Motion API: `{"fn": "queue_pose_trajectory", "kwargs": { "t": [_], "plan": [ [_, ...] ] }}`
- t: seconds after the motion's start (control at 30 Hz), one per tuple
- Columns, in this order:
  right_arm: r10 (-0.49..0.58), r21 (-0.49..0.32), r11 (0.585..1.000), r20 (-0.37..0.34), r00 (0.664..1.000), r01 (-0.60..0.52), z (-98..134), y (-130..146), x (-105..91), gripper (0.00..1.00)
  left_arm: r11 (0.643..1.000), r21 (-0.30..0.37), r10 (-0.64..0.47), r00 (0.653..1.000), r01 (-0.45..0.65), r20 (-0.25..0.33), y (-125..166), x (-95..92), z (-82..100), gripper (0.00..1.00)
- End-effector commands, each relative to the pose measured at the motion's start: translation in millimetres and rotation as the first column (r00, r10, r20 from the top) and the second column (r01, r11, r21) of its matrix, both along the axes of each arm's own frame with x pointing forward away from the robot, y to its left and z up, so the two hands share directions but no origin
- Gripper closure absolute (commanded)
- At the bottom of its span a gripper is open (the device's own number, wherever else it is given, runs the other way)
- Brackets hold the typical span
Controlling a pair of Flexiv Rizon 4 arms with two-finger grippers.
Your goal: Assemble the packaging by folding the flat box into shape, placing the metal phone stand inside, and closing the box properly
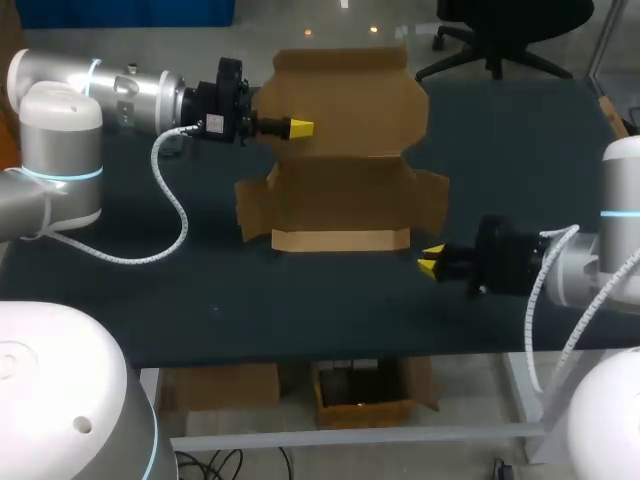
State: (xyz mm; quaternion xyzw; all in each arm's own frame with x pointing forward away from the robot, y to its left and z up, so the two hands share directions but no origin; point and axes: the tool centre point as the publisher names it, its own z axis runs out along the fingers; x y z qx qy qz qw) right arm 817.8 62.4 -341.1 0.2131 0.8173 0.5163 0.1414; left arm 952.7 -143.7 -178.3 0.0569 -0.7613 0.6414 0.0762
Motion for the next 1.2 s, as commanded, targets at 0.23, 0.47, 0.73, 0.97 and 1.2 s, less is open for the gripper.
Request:
{"fn": "queue_pose_trajectory", "kwargs": {
  "t": [0.23,0.47,0.73,0.97,1.2],
  "plan": [
    [-0.036,0.000,0.999,-0.014,0.999,0.036,-5.4,22.4,0.0,1.00,1.000,0.000,-0.002,1.000,0.002,0.000,0.9,0.0,-0.6,1.00],
    [-0.036,0.000,0.999,-0.014,0.999,0.036,-5.4,22.4,0.0,1.00,1.000,0.000,-0.002,1.000,0.002,0.000,0.9,0.0,-0.6,1.00],
    [-0.034,0.000,0.999,-0.012,0.999,0.034,-7.1,26.1,1.8,1.00,1.000,0.000,-0.002,1.000,0.002,0.000,0.9,0.0,-0.6,1.00],
    [-0.029,0.005,1.000,0.003,1.000,0.029,-18.3,51.2,13.4,1.00,1.000,0.000,-0.002,1.000,0.002,0.000,0.9,0.0,-0.6,1.00],
    [-0.027,0.014,1.000,-0.001,1.000,0.027,-29.6,71.4,24.1,1.00,1.000,0.000,-0.002,1.000,0.002,0.000,0.9,0.0,-0.6,1.00]
  ]
}}
